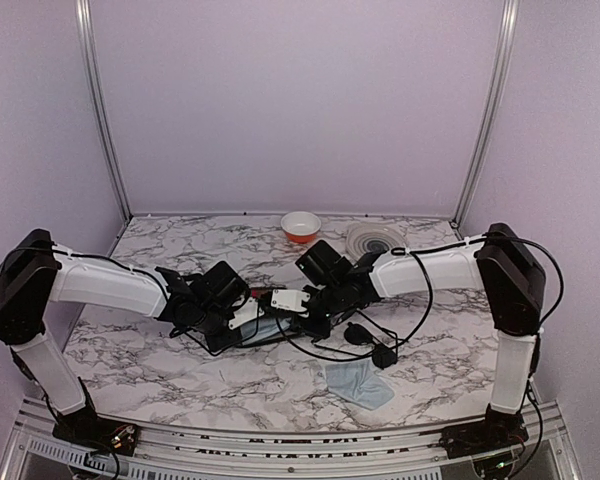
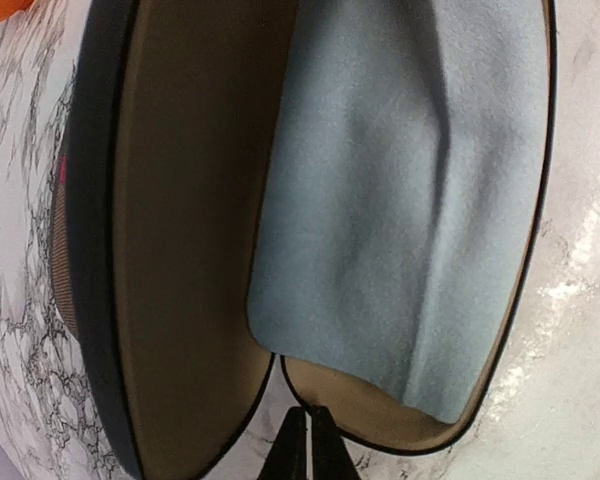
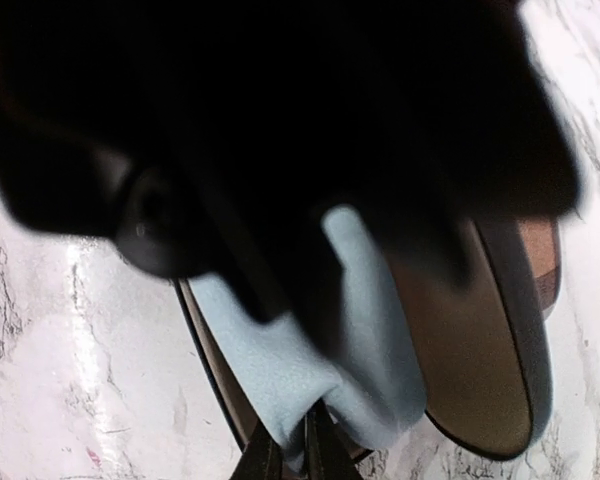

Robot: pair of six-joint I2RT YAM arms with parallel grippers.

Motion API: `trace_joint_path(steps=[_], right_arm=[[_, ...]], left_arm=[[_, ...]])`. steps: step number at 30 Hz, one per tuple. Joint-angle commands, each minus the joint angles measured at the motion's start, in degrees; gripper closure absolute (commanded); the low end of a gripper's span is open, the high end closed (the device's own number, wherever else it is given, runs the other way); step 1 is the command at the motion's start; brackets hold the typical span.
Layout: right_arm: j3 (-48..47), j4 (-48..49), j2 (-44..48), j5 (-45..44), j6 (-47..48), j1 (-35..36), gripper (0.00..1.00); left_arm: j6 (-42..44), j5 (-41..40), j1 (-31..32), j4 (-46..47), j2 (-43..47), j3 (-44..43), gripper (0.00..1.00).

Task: Organize the sunglasses
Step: Adjust the folded cleaning cloth on the sunglasses case, then pick up the sunglasses from the center of the board.

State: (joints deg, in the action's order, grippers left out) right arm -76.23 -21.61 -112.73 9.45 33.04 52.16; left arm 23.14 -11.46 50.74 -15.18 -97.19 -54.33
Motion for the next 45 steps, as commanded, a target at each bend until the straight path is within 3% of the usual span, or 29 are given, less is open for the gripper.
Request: trace_joint_path(steps=[1, 14, 38, 45], right_arm=[[-0.28, -4.68, -2.91, 0.80, 0.04, 1.19, 0.88], [-2.02, -8.49, -2.41, -0.50, -1.49, 1.28, 0.77], [0.45, -11.26, 6.94, -0.64, -6.76, 1.19, 0.72], [2.01, -6.83, 12.92, 0.07, -9.42, 1.19, 0.71]], left_arm=[[-1.30, 2.32, 1.35, 1.38, -0.34, -0.99, 0.95], [-1.78, 1.24, 1.55, 1.30, -0.09, -1.05, 0.93], [-2.31, 1.04, 1.55, 0.87, -0.02, -1.99, 0.93], [-2.35, 0.55, 1.55, 0.86, 0.24, -2.59, 0.93]])
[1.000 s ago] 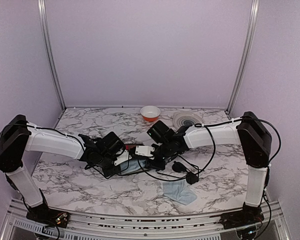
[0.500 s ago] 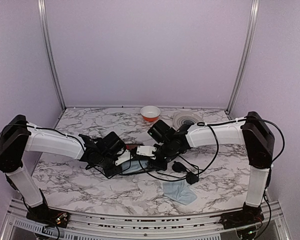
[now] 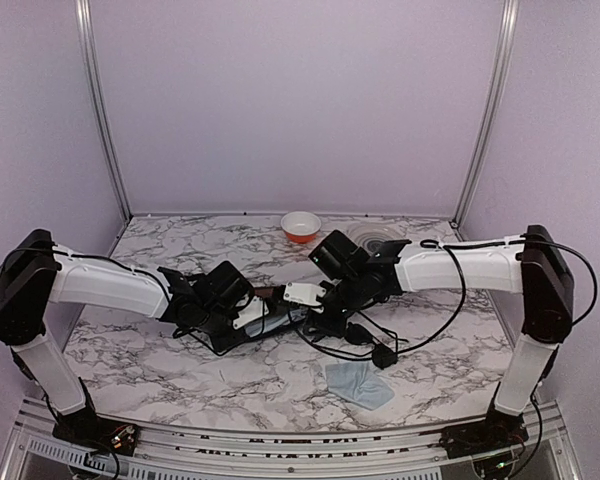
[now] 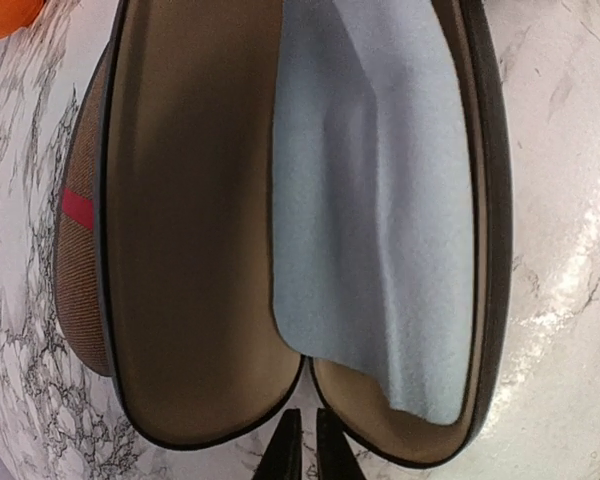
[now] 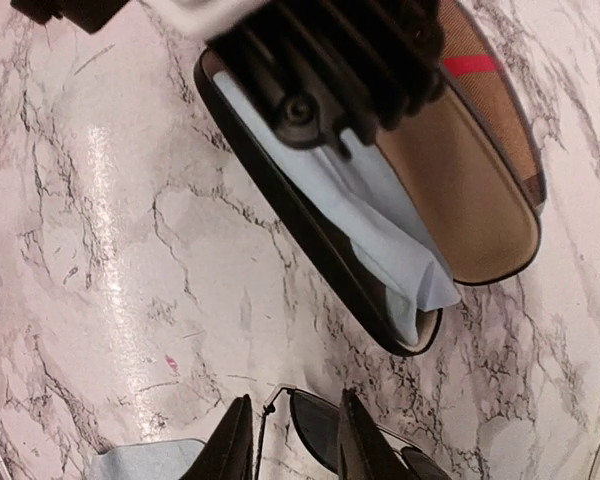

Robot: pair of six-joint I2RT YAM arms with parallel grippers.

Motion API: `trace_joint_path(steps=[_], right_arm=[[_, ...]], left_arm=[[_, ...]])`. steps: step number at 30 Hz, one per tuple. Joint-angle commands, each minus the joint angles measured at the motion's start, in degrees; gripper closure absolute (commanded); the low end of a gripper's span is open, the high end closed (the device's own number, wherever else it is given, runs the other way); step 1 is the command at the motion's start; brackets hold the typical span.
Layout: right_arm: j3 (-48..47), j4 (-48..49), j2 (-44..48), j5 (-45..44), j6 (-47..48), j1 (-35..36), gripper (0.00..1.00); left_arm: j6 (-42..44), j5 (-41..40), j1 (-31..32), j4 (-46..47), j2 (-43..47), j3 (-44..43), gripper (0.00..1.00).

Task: Organize the sunglasses
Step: Pick up the sunglasses from the center of the board.

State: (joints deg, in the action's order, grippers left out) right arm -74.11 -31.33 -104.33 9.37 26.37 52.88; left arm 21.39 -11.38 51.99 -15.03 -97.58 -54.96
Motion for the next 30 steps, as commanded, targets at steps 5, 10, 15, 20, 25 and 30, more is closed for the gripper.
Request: trace_joint_path(steps=[5, 10, 15, 20, 25, 30], right_arm=[[1.99, 7.85, 9.45, -0.86, -5.36, 0.38, 0.71], [5.07, 10.99, 13.43, -5.02, -7.99, -0.12, 0.70], [9.18, 14.13, 18.99, -12.03, -12.56, -0.79, 0.69], [14.85, 16.59, 27.92, -18.86, -19.76, -0.84, 0.67], [20.27, 15.15, 37.62, -19.22, -26.93, -0.85, 0.62], [24.67, 10.83, 45.16, -21.34, -33.97, -0.82, 0.58]], left_arm=[[-0.75, -0.42, 0.31, 0.56, 1.80, -2.26, 0.91], [-0.82, -1.89, 0.31, 0.22, 2.74, -2.32, 0.89], [-0.92, -3.73, 0.31, -0.28, 3.90, -2.67, 0.88], [-2.25, -7.36, 0.22, -0.60, 5.55, -3.92, 0.82], [-4.36, -10.54, 0.05, -0.09, 7.77, -5.42, 0.72], [-5.63, -12.62, -0.04, 1.64, 9.80, -5.95, 0.56]])
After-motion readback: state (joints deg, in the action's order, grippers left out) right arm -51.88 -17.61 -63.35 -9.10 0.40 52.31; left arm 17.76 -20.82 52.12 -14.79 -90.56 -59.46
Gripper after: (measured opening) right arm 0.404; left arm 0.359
